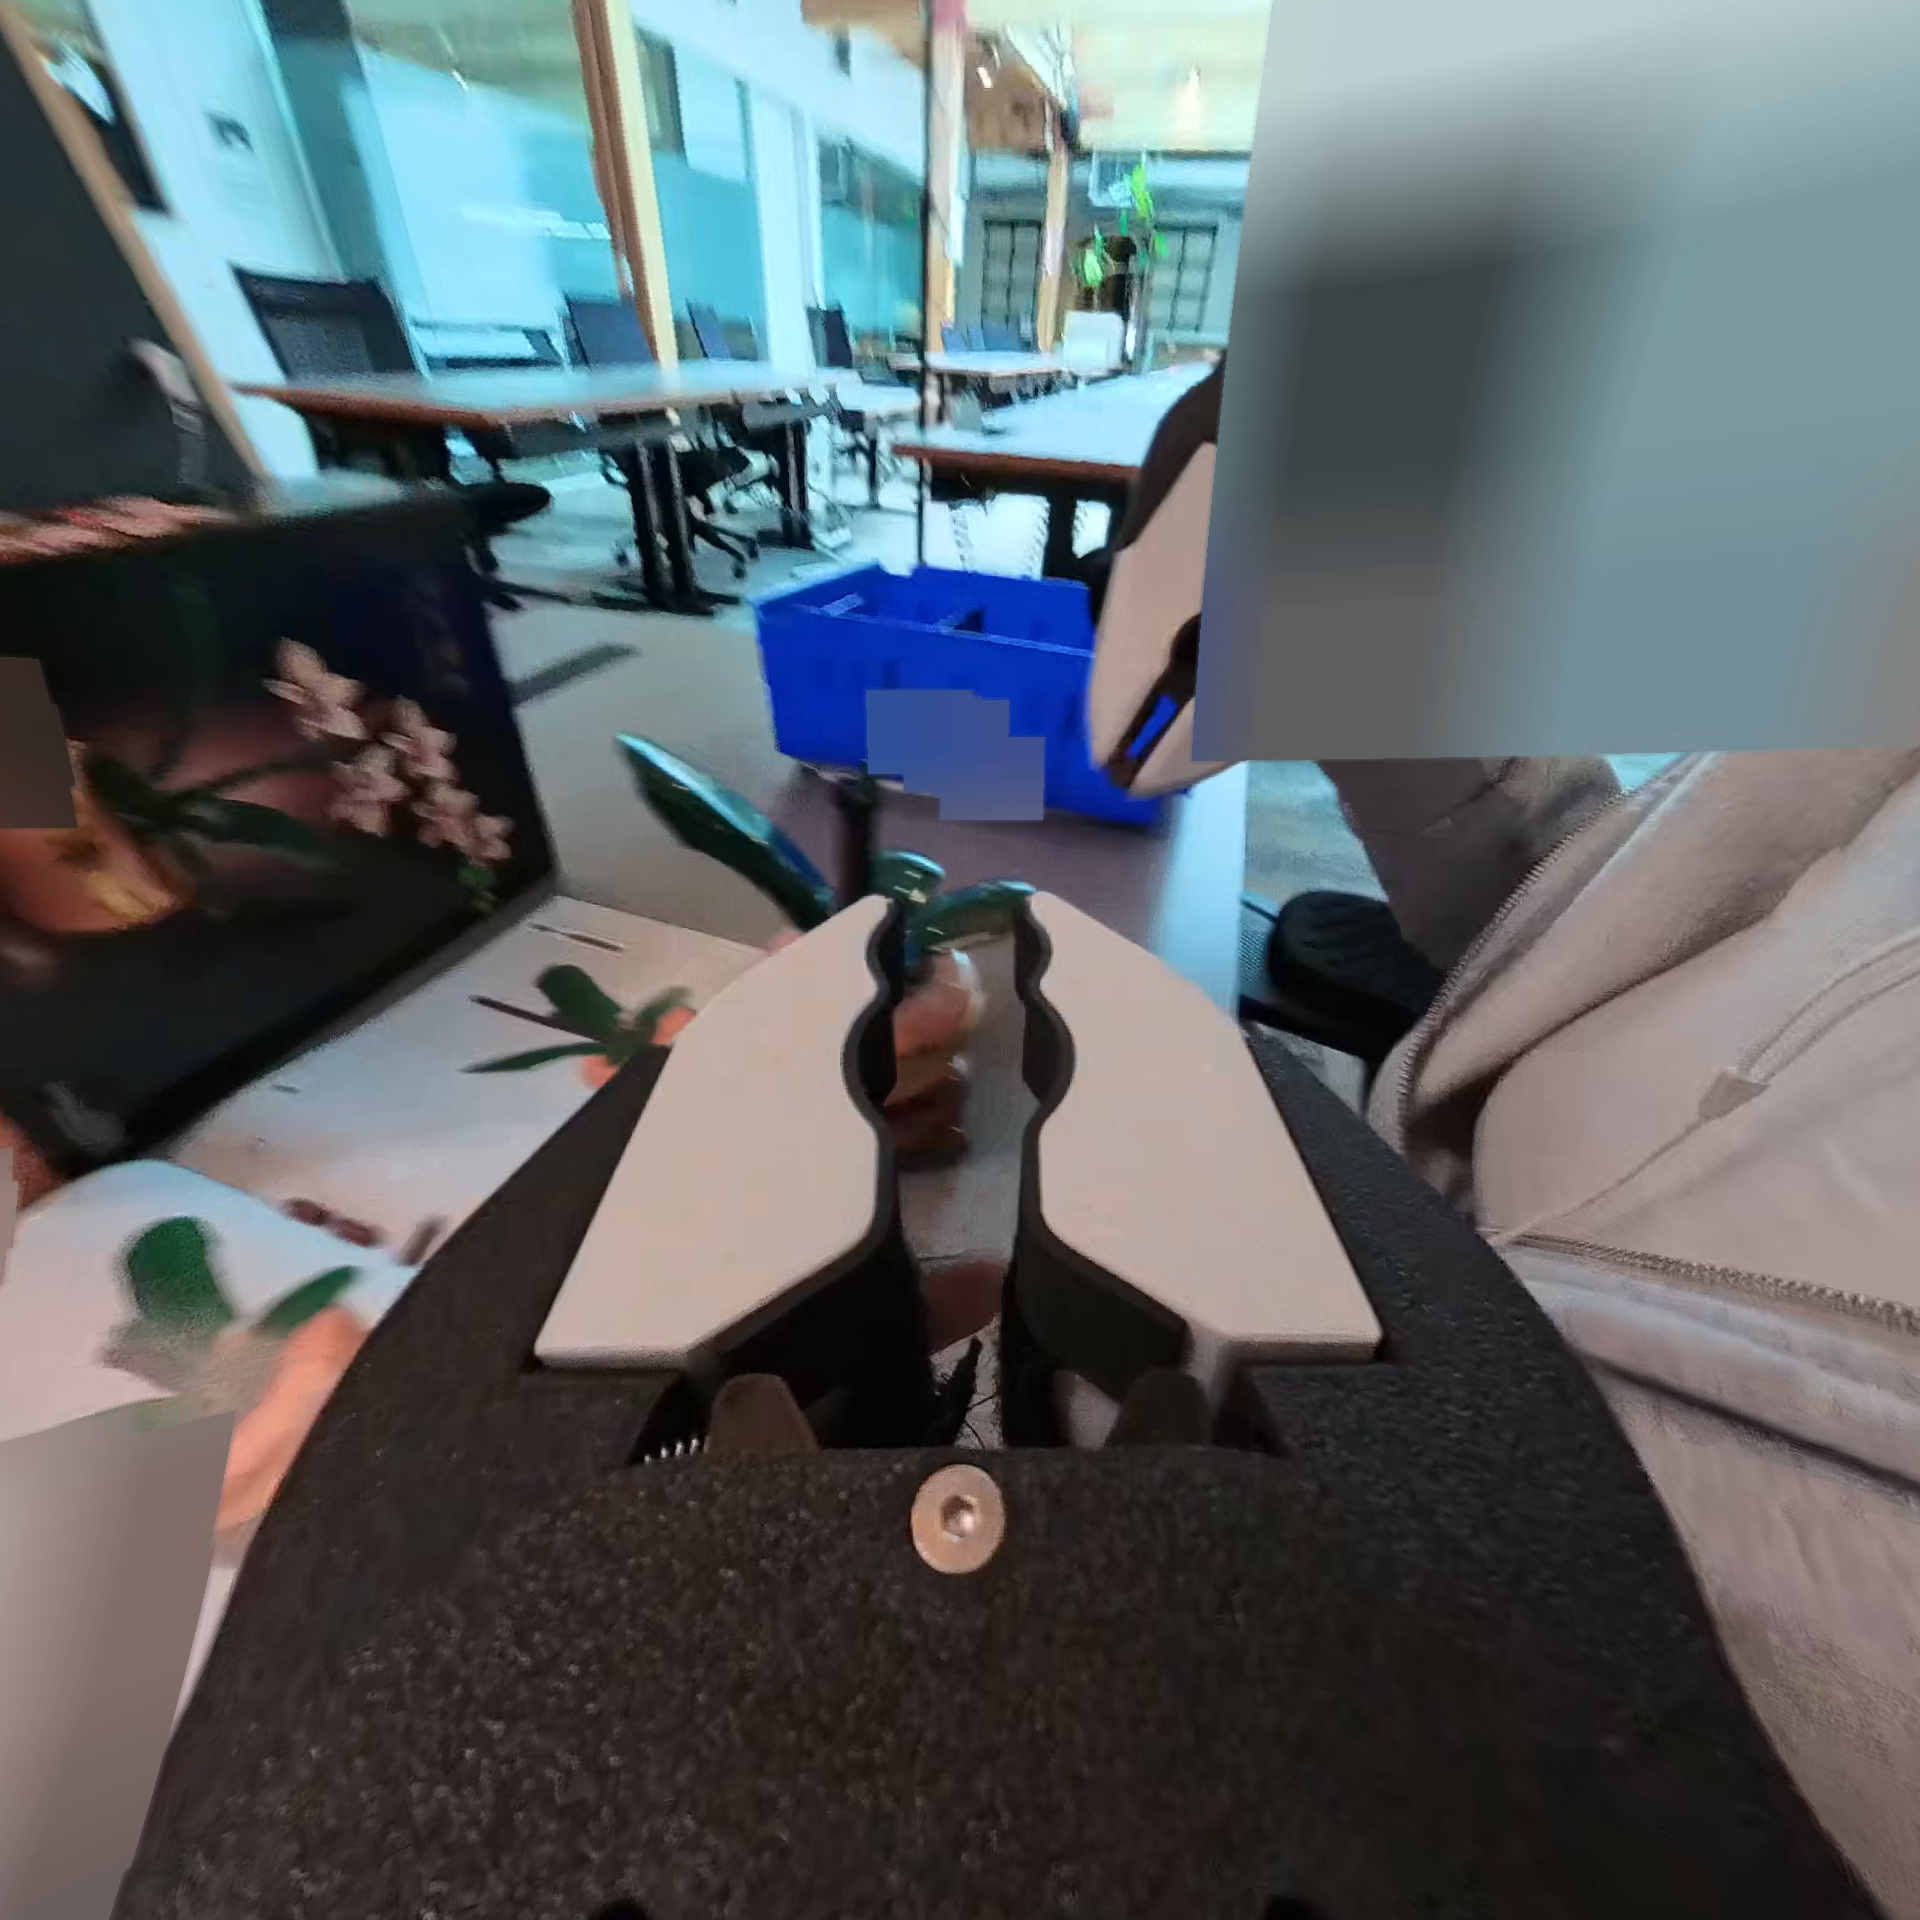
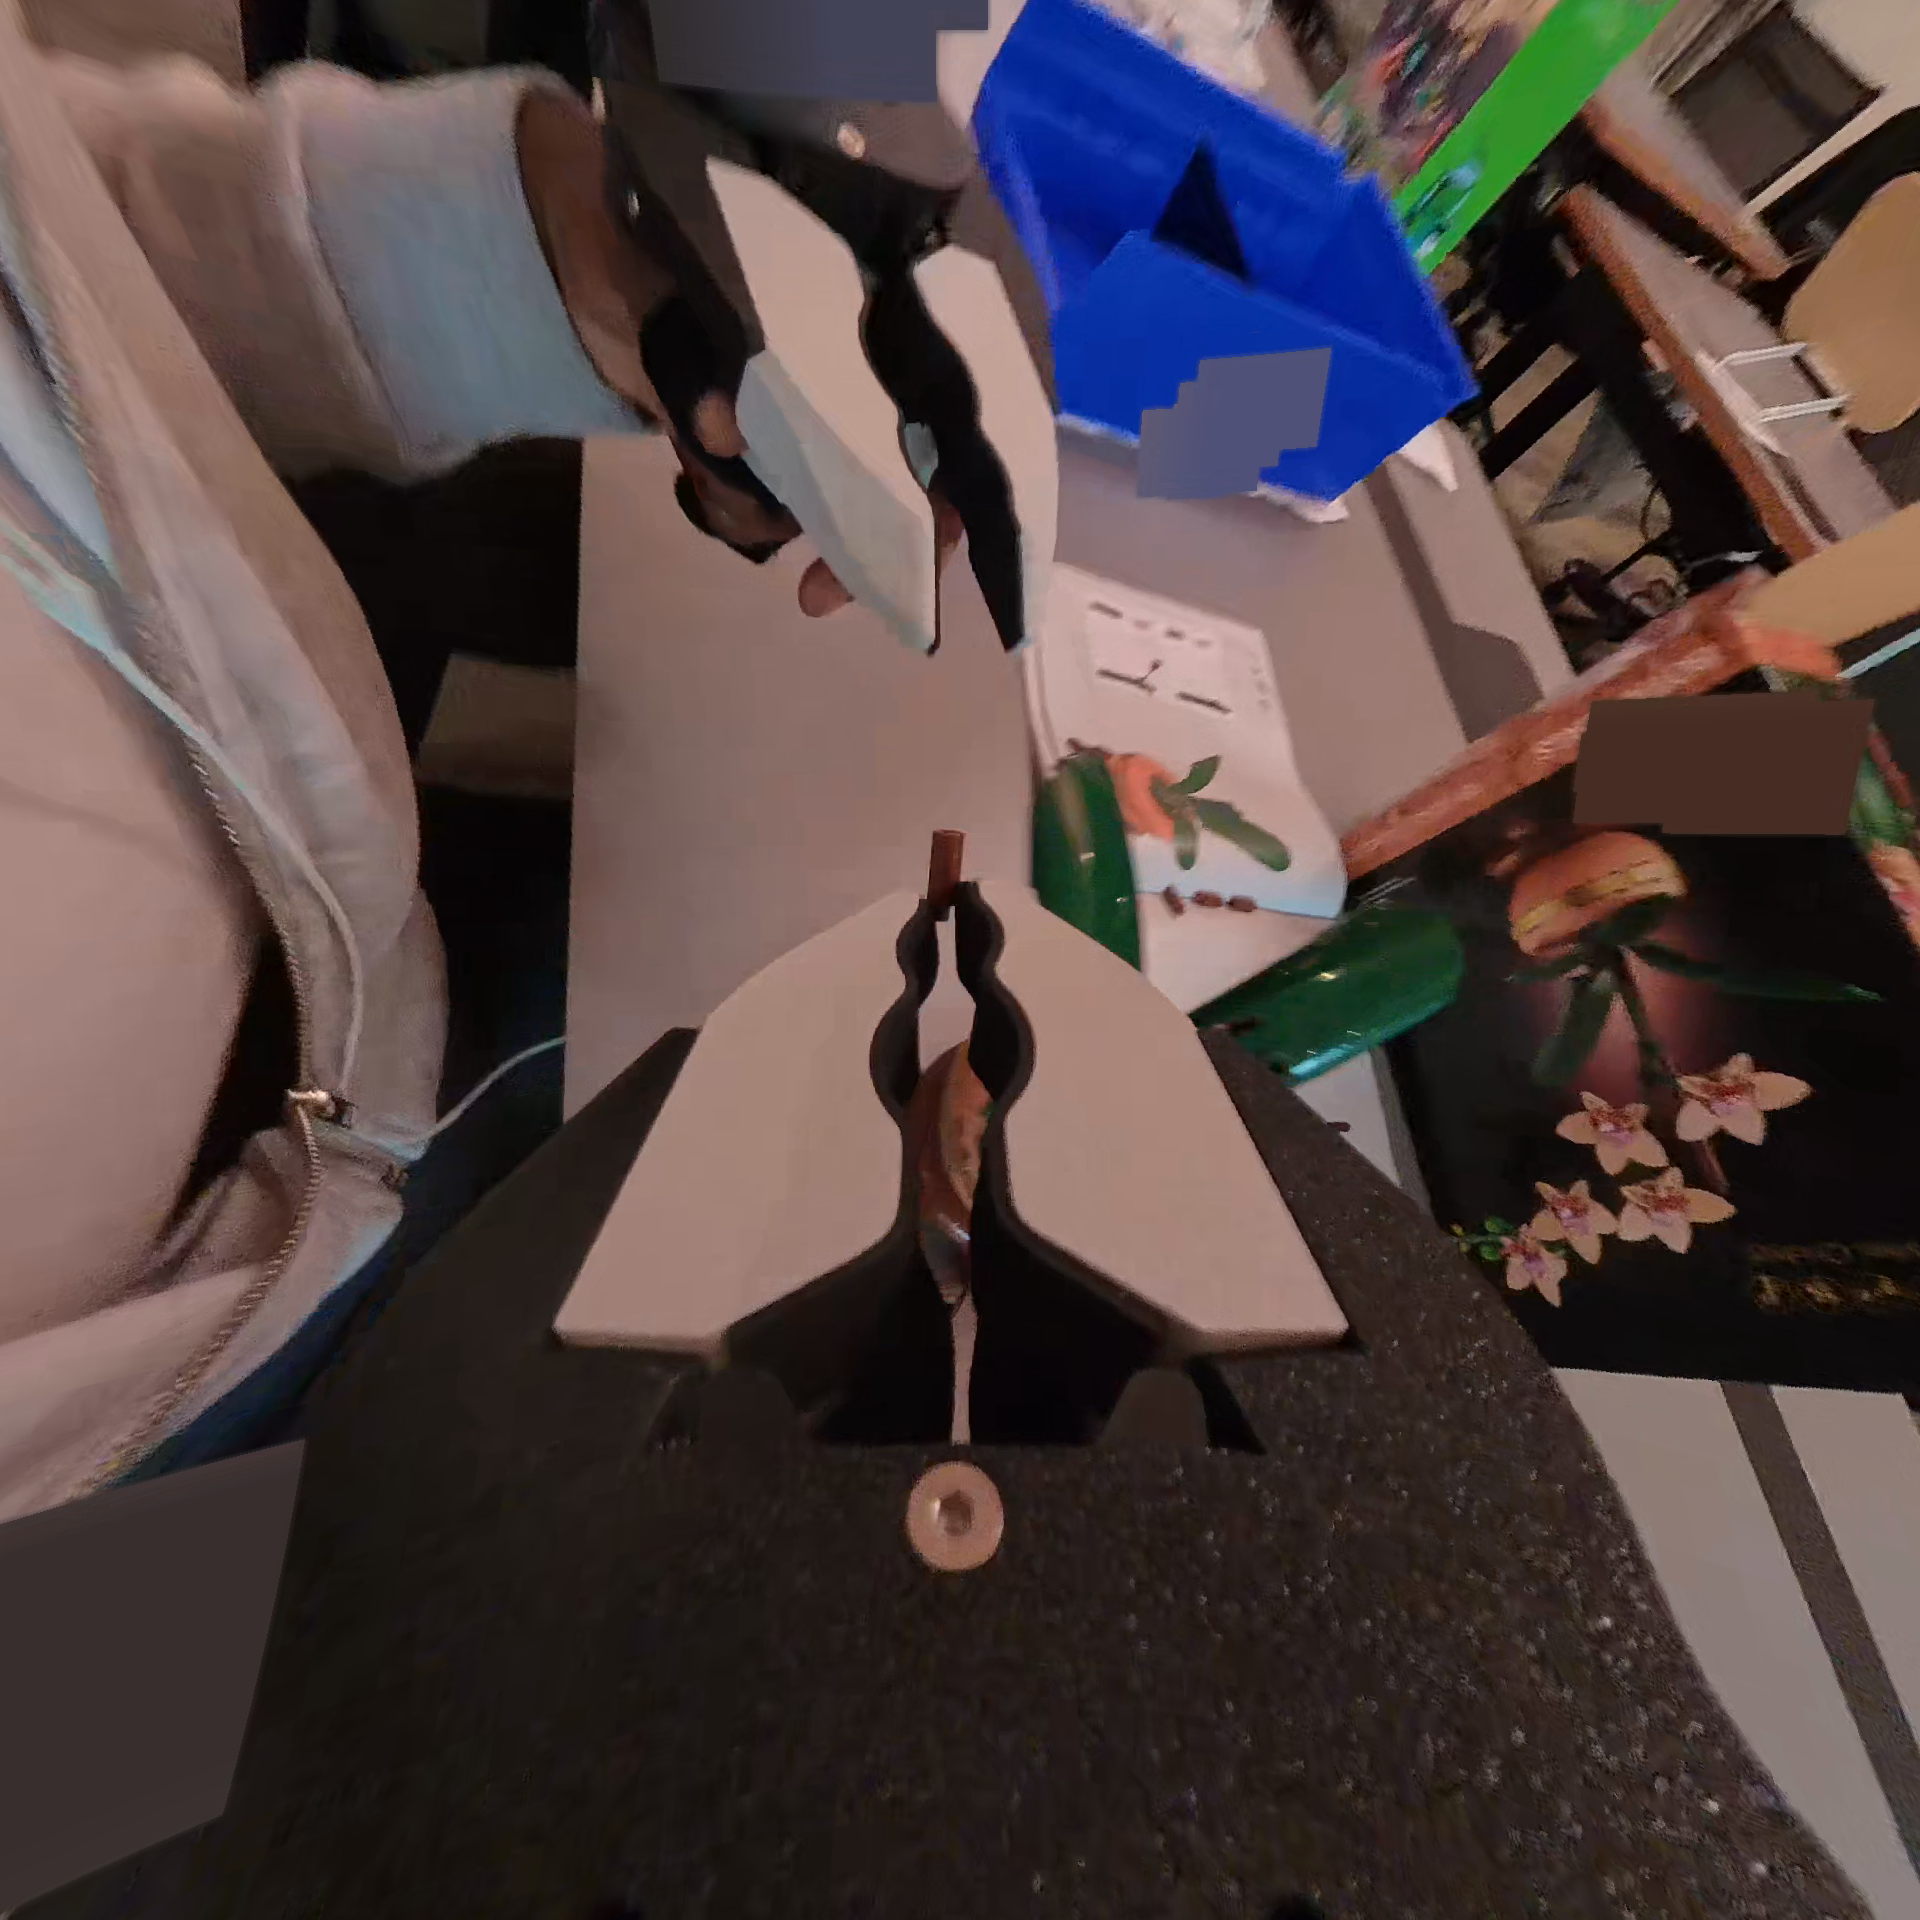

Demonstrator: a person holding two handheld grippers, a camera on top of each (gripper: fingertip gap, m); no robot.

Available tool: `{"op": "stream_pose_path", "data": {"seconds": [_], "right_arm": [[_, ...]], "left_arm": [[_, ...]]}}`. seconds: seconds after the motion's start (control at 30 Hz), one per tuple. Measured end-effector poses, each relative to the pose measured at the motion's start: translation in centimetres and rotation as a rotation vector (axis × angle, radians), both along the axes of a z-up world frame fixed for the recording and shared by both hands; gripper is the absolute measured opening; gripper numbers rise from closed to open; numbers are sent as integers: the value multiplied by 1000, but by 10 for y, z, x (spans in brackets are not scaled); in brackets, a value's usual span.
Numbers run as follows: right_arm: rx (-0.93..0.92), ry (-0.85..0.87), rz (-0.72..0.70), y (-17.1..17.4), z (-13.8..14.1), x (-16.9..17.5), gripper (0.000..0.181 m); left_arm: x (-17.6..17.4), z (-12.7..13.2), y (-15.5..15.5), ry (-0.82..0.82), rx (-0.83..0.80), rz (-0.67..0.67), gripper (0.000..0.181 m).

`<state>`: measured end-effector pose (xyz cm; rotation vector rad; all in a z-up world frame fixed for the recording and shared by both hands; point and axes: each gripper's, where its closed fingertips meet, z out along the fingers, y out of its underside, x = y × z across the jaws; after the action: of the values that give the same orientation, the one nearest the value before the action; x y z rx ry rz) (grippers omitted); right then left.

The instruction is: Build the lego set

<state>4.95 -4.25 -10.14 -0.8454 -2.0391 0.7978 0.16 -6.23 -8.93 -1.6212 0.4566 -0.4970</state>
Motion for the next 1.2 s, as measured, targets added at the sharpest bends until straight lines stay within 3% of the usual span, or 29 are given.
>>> {"op": "stream_pose_path", "data": {"seconds": [0.03, 0.13, 0.3, 0.43, 0.5, 0.6, 0.63, 0.77, 0.87, 0.93, 1.0, 1.2], "right_arm": [[34, -21, 14, -7, -8, 1, 4], [169, -32, 33, -21, -17, 4, 4], [325, -7, 33, -29, -12, 8, 3], [329, 0, 49, -31, -9, 8, 3], [325, 8, 47, -30, -9, 6, 3], [263, 33, 28, -28, -9, 3, 4], [217, 59, -6, -25, -8, 3, 9], [-78, 179, -274, 23, -13, 24, 64], [-350, 113, -550, 67, -62, 49, 116], [-474, -9, -634, 77, -102, 51, 140], [-542, -44, -649, 82, -117, 36, 143], [-576, 45, -547, 85, -109, -20, 115]], "left_arm": [[14, -5, -3, -3, -22, -18, 18], [43, -14, -10, -23, -77, -40, 15], [57, -19, -14, -12, -123, -40, 11], [63, -19, -13, -21, -139, -87, 16], [62, -20, -11, -19, -135, -94, 6], [59, -20, -10, -29, -109, -95, 4], [57, -21, -10, -41, -101, -92, 4], [27, -34, -16, -52, -83, 11, 4], [-4, -53, -16, -56, -128, 109, 4], [-18, -62, -11, -53, -139, 155, 4], [-23, -65, -2, -82, -139, 174, 4], [-32, -92, 43, 21, -198, 255, 4]]}}
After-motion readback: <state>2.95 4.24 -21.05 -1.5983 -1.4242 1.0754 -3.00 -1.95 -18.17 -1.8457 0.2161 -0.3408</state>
